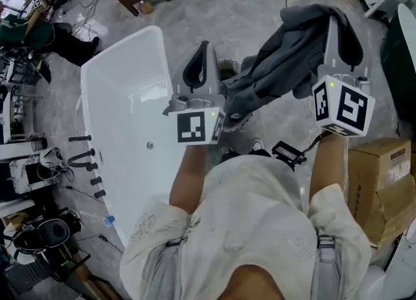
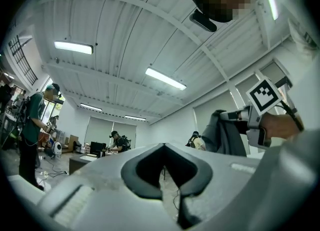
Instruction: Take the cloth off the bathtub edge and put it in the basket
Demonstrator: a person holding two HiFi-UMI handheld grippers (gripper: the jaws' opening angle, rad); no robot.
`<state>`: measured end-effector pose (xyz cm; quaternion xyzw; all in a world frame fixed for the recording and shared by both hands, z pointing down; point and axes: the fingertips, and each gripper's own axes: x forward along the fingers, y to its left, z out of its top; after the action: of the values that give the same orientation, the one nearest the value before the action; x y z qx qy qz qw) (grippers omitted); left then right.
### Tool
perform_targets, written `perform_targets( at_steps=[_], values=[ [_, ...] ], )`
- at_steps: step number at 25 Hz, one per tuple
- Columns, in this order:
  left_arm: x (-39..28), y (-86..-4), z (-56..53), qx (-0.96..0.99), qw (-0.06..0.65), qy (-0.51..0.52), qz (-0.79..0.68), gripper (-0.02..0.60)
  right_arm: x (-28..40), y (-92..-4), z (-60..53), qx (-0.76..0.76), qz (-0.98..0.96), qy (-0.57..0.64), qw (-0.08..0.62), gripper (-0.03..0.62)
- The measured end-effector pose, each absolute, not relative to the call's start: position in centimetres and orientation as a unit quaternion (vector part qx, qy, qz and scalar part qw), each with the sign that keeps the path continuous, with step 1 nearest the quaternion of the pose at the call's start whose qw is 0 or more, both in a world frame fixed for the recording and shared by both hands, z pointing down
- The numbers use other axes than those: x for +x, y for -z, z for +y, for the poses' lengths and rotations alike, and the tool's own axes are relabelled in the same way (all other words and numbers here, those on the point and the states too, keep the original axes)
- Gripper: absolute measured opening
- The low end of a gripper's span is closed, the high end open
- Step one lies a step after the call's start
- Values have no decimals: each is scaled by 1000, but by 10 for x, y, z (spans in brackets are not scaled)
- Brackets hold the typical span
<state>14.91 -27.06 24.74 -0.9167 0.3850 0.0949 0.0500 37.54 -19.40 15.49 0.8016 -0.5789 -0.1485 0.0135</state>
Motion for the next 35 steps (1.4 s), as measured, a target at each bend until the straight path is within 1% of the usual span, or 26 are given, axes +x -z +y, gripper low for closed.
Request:
perform_targets(
  at_steps=[2, 8, 13, 20, 26, 35],
  values=[
    [162, -246, -266, -920, 51, -95, 376, 0, 381, -160, -189, 803, -578, 145, 20, 43],
    [194, -246, -253, -932, 52, -95, 346, 0, 402, -161, -168, 815, -563, 137, 11, 43],
    [199, -248, -250, -932, 50, -94, 347, 0, 405, -168, -166, 813, -568, 130, 14, 43],
    [185, -252, -252, -925, 46, -88, 365, 0, 393, -160, -173, 800, -586, 131, 4, 43],
    [168, -251, -252, -918, 49, -89, 384, 0, 360, -164, -189, 776, -617, 132, 8, 43],
    [123, -251, -259, -896, 52, -88, 432, 0, 311, -177, -219, 735, -668, 115, -1, 44]
  ],
)
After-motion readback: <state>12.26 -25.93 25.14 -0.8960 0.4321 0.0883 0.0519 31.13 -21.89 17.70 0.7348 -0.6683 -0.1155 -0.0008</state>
